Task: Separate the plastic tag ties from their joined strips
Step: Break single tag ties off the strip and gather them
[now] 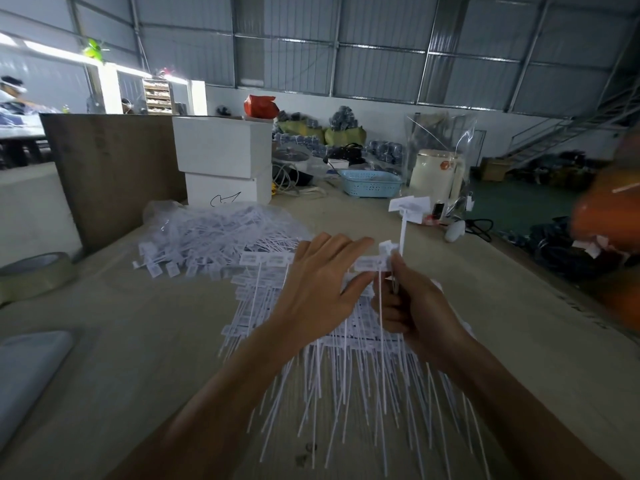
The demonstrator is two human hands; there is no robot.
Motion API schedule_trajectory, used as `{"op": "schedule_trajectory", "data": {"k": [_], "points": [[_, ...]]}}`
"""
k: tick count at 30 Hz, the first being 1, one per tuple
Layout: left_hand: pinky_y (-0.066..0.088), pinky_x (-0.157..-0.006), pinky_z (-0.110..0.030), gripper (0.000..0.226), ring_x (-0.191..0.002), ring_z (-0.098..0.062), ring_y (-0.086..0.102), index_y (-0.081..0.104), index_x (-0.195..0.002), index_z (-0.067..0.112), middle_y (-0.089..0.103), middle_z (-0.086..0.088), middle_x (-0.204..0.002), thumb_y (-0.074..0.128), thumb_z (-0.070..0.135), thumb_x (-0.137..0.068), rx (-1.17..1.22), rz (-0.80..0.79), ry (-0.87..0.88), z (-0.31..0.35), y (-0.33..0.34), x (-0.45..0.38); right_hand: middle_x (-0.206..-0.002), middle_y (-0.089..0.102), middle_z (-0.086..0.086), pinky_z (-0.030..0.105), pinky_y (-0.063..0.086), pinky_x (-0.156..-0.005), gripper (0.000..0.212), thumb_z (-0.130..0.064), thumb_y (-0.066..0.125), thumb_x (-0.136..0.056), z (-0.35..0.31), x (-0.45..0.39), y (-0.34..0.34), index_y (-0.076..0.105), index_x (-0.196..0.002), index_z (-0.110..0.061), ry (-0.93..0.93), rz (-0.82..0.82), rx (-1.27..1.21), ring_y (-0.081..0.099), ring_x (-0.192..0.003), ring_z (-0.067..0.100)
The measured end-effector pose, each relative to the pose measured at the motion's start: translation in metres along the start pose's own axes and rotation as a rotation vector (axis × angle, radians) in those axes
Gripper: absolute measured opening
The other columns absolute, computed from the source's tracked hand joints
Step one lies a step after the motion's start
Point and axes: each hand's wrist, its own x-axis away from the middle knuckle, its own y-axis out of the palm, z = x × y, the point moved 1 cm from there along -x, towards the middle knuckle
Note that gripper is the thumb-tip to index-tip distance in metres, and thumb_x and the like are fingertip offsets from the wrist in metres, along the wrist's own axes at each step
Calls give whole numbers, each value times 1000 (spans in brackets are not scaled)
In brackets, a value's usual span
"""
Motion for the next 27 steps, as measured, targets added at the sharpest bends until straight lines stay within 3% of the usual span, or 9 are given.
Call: {"op": "schedule_trajectory", "data": {"k": [4,7,9,11,14,19,22,24,27], "points": [[44,-83,-47,44,-96,-25,55,62,-129,12,62,-1,-102,60,35,-91,76,-81,-48,1,-1,-4,-64,14,-3,21,17,-41,52,-62,44,-95,-3,4,2,50,-67,-20,63,-99,-3,10,-51,11],[44,-93,-39,48,-104,-15,55,57,-136,19,65,5,-115,64,39,-93,319,-187,-154,-3,-3,-7,-65,15,1,23,17,-44,56,-70,40,-89,-5,7,2,42,-70,-17,45,-161,103,11,-52,13],[47,-87,-29,44,-100,-9,60,62,-130,18,67,7,-112,67,37,-91,495,-253,-220,-6,-5,-9,-65,14,3,25,17,-45,59,-71,38,-88,-2,7,3,33,-69,-16,18,-154,170,9,-53,16],[49,-75,-24,32,-85,-7,64,67,-117,14,68,8,-97,69,30,-90,612,-278,-262,-7,-6,-11,-62,16,3,25,17,-44,59,-71,41,-87,1,6,5,31,-66,-17,-6,-123,190,8,-53,16],[41,-65,-23,14,-72,-8,55,60,-88,12,58,4,-81,68,23,-92,510,-207,-176,-7,-8,-12,-59,19,-2,23,16,-44,54,-67,43,-89,3,4,7,36,-61,-20,-40,-86,167,9,-50,14],[31,-53,-16,17,-56,-3,46,54,-82,16,47,13,-64,64,23,-94,444,-189,-146,1,-8,-15,-53,26,-7,19,22,-42,52,-60,41,-97,6,3,6,45,-64,-20,-130,-20,184,15,-44,11],[34,-50,-27,18,-49,-8,43,53,-83,17,45,11,-57,63,25,-95,407,-217,-165,-1,-8,-16,-55,32,-1,21,24,-42,34,-43,36,-106,3,4,5,55,-95,-17,-280,28,279,19,-42,14],[36,-52,-32,20,-51,-13,44,50,-83,17,43,11,-59,62,25,-96,360,-238,-144,-1,-9,-17,-55,37,5,24,29,-41,25,-35,33,-109,-1,5,9,55,-115,-24,-381,33,368,25,-41,20],[42,-56,-36,20,-61,-18,48,44,-84,21,45,13,-69,58,17,-98,298,-255,-72,5,-9,-17,-62,49,10,32,38,-42,24,-41,36,-106,-4,7,16,55,-113,-28,-439,37,428,40,-46,29]]}}
